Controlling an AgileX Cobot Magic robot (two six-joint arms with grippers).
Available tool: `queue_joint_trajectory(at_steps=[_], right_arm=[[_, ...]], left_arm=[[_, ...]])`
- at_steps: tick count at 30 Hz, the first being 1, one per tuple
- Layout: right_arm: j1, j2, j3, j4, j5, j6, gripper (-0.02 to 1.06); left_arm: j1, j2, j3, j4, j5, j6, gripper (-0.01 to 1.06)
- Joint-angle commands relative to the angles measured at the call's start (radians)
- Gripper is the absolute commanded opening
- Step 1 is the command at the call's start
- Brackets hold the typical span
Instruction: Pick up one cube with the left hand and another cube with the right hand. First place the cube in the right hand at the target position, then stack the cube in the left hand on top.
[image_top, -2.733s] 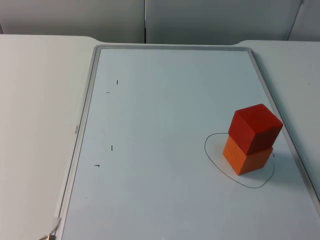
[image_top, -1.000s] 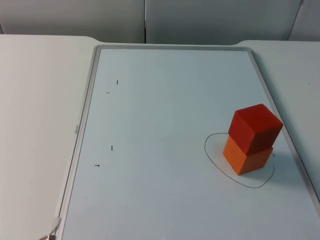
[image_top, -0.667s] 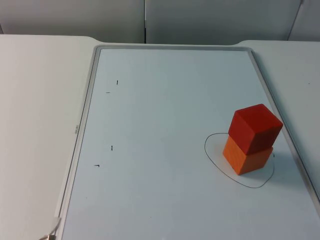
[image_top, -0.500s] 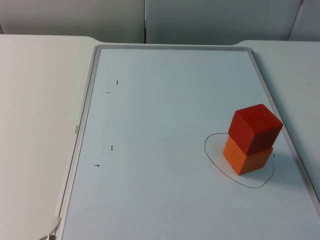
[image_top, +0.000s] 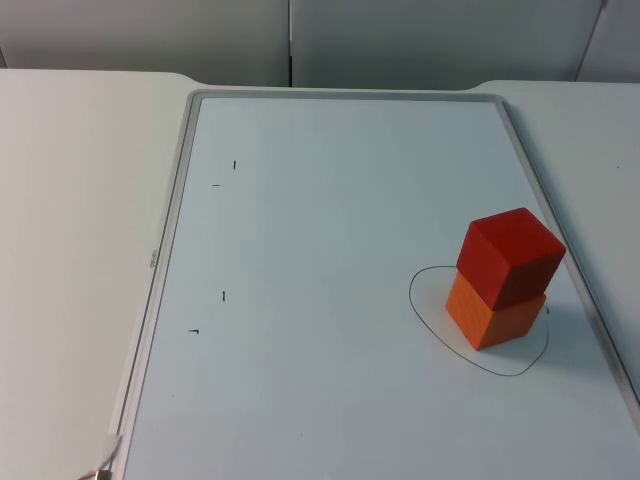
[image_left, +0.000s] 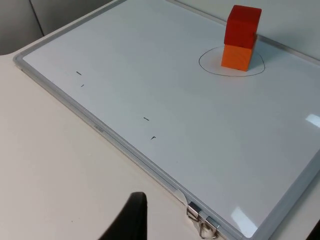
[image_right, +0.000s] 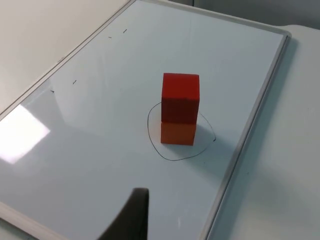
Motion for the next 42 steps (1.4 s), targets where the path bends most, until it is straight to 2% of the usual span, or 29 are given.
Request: queue_joint_trajectory(at_steps=[1, 5, 10, 15, 16, 20, 24, 31, 35, 38, 39, 42], right_arm=[[0.002, -0.004, 0.004, -0.003, -0.011, 0.0, 0.99], [0.0, -0.004, 0.004, -0.001, -0.011, 0.0, 0.99], [-0.074, -0.004, 0.004, -0.001, -0.011, 0.0, 0.99], [-0.254, -0.004, 0.004, -0.001, -0.011, 0.0, 0.99], [-0.254, -0.004, 0.004, -0.001, -0.011, 0.0, 0.99], [-0.362, -0.004, 0.004, -0.001, -0.011, 0.0, 0.99], [-0.397, -0.004, 0.004, -0.001, -0.011, 0.0, 0.99], [-0.396, -0.004, 0.004, 0.001, -0.011, 0.0, 0.99], [-0.393, -0.004, 0.004, 0.001, -0.011, 0.0, 0.99], [-0.393, -0.004, 0.004, 0.001, -0.011, 0.0, 0.99], [-0.393, -0.004, 0.004, 0.001, -0.011, 0.0, 0.99], [-0.393, -0.004, 0.004, 0.001, -0.011, 0.0, 0.99]], left_arm=[[-0.003, -0.004, 0.004, -0.008, -0.002, -0.009, 1.05], [-0.003, -0.004, 0.004, -0.012, -0.002, -0.009, 1.05], [-0.003, -0.004, 0.004, -0.012, -0.002, -0.009, 1.05], [-0.003, -0.004, 0.004, -0.009, -0.002, -0.007, 1.05], [-0.003, -0.004, 0.004, -0.009, -0.002, -0.007, 1.05], [-0.003, -0.004, 0.004, -0.009, -0.002, -0.007, 1.05], [-0.003, -0.004, 0.004, -0.009, -0.002, -0.005, 1.05], [0.003, -0.004, 0.004, -0.009, -0.002, -0.005, 1.05], [0.067, -0.004, 0.004, -0.009, -0.002, -0.005, 1.05], [0.176, -0.004, 0.004, -0.009, -0.002, -0.005, 1.05], [0.176, -0.004, 0.004, -0.009, -0.002, -0.005, 1.05], [0.302, -0.004, 0.004, -0.009, -0.002, -0.005, 1.05]])
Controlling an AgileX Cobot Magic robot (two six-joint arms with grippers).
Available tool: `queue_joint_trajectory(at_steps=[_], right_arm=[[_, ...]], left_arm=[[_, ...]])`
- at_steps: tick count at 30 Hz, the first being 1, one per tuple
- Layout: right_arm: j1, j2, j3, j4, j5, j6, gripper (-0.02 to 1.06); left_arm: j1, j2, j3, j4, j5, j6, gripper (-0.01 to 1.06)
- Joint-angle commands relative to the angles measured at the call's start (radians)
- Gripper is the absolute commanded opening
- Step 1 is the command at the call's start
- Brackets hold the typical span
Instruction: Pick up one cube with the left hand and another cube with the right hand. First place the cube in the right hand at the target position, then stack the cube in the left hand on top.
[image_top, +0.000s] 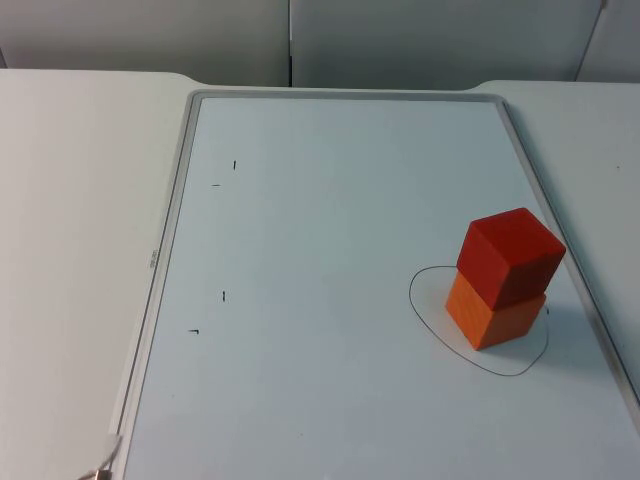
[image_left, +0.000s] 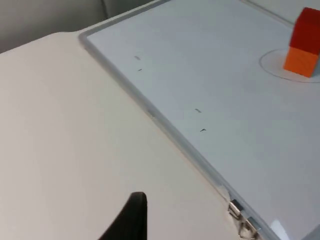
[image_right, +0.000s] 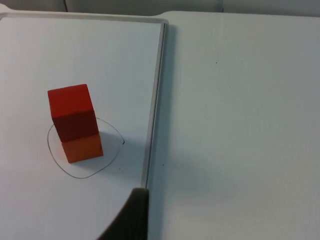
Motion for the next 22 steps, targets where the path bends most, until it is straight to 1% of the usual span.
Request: queue_joint_trajectory(at_steps=[1, 2, 7, 8, 13, 14, 19, 21, 22], right_arm=[[-0.004, -0.004, 0.004, 0.001, -0.011, 0.0, 0.99], [-0.004, -0.004, 0.004, 0.001, -0.011, 0.0, 0.99], [-0.004, -0.004, 0.004, 0.001, -0.011, 0.0, 0.99], [-0.004, -0.004, 0.004, 0.001, -0.011, 0.0, 0.99], [-0.004, -0.004, 0.004, 0.001, -0.011, 0.0, 0.99], [-0.004, -0.004, 0.004, 0.001, -0.011, 0.0, 0.99], [-0.004, -0.004, 0.004, 0.001, -0.011, 0.0, 0.99], [-0.004, -0.004, 0.004, 0.001, -0.011, 0.0, 0.99], [-0.004, -0.004, 0.004, 0.001, -0.011, 0.0, 0.99]], left_arm=[[0.121, -0.004, 0.004, -0.007, -0.002, -0.005, 1.05], [0.121, -0.004, 0.004, -0.007, -0.002, -0.005, 1.05], [0.32, -0.004, 0.004, -0.007, -0.002, -0.005, 1.05], [0.32, -0.004, 0.004, -0.007, -0.002, -0.005, 1.05], [0.477, -0.004, 0.004, -0.007, -0.002, -0.005, 1.05], [0.477, -0.004, 0.004, -0.007, -0.002, -0.005, 1.05], [0.602, -0.004, 0.004, -0.007, -0.002, -0.005, 1.05], [0.614, -0.004, 0.004, -0.007, -0.002, -0.005, 1.05], [0.633, -0.004, 0.004, -0.007, -0.002, -0.005, 1.05]])
